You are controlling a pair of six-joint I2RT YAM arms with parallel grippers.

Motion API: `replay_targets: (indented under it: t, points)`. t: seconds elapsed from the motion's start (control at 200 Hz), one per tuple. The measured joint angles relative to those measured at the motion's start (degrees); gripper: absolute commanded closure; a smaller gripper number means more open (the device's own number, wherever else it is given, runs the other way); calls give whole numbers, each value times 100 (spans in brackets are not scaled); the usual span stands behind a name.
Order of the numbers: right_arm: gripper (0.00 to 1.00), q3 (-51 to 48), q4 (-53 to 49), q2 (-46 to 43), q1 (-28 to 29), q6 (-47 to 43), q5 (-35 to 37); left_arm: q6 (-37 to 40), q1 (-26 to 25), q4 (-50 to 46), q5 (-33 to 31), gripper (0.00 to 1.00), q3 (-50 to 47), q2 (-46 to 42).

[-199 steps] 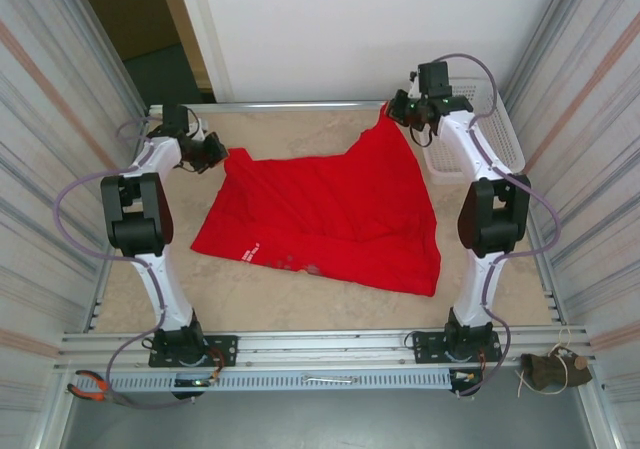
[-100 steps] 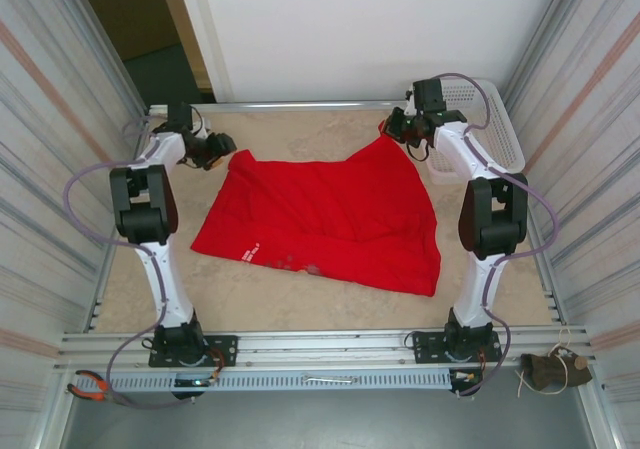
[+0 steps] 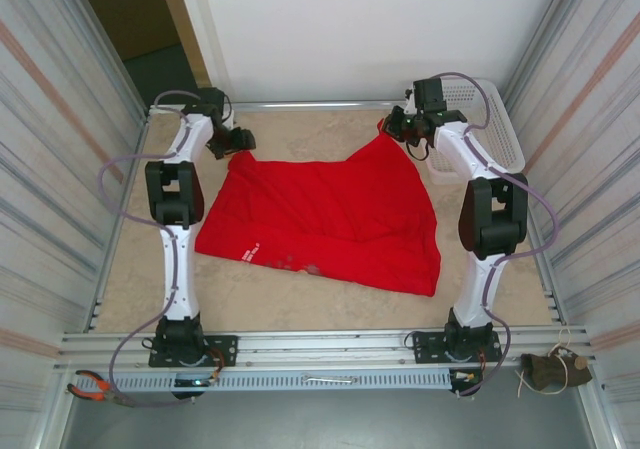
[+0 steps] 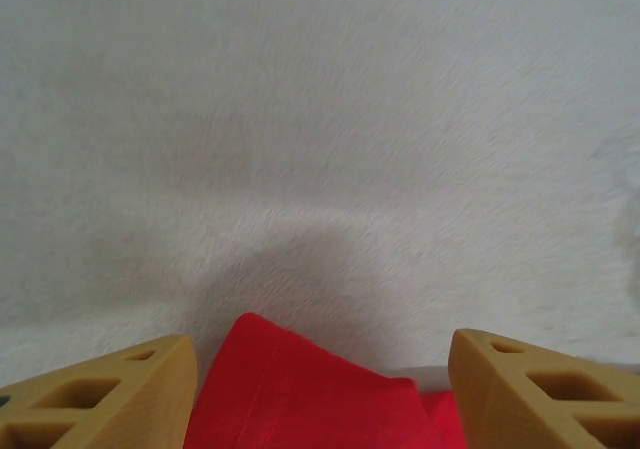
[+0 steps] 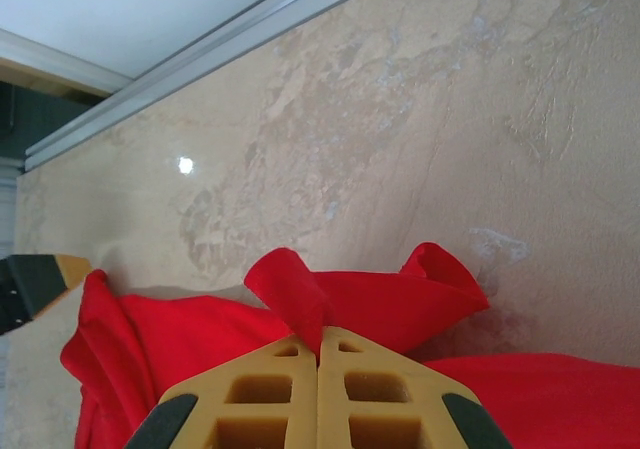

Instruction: Fold the inside-out t-shirt

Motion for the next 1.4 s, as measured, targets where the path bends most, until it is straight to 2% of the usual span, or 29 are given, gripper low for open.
replay_targets:
  t: [0.065,0.105,0.19,0.25,0.466,0.661,0.837,0.877,0.992,1.172,1.403]
  points:
    - [100,0,-2,0,0,0,2,15,2,-59,-37,39,11,48]
    - [100,0,0,0,0,0,2,11,0,-94,-50,50,33,48]
    - [100,0,-2,0,-7,2,2,59,-2,-122,-48,85,42,48]
    - [100,0,-7,-11,-9,0,2,66,-11,-131,-44,100,42,48]
    - [100,-122,-9,-313,-68,2,2,109,-81,179,4,100,-234,-114]
    - [100,-479,-4,-997,-162,7,-2,2,-101,645,179,100,-994,-942]
    - [100,-1189,79,-1845,-166,142,-42,-155,-85,1169,286,100,-1834,-1856]
    - [100,-1403,107,-2048,-153,175,-46,-236,-61,1300,310,97,-2072,-2033]
    - [100,-2092,170,-2682,-61,299,-22,-479,74,1580,374,96,-2675,-2341]
    - [100,-3053,118,-3685,542,415,254,-715,374,1733,509,99,-3038,-2354]
    - [100,-4129,-37,-4883,1637,737,1082,-817,494,1932,702,100,-3213,-2358]
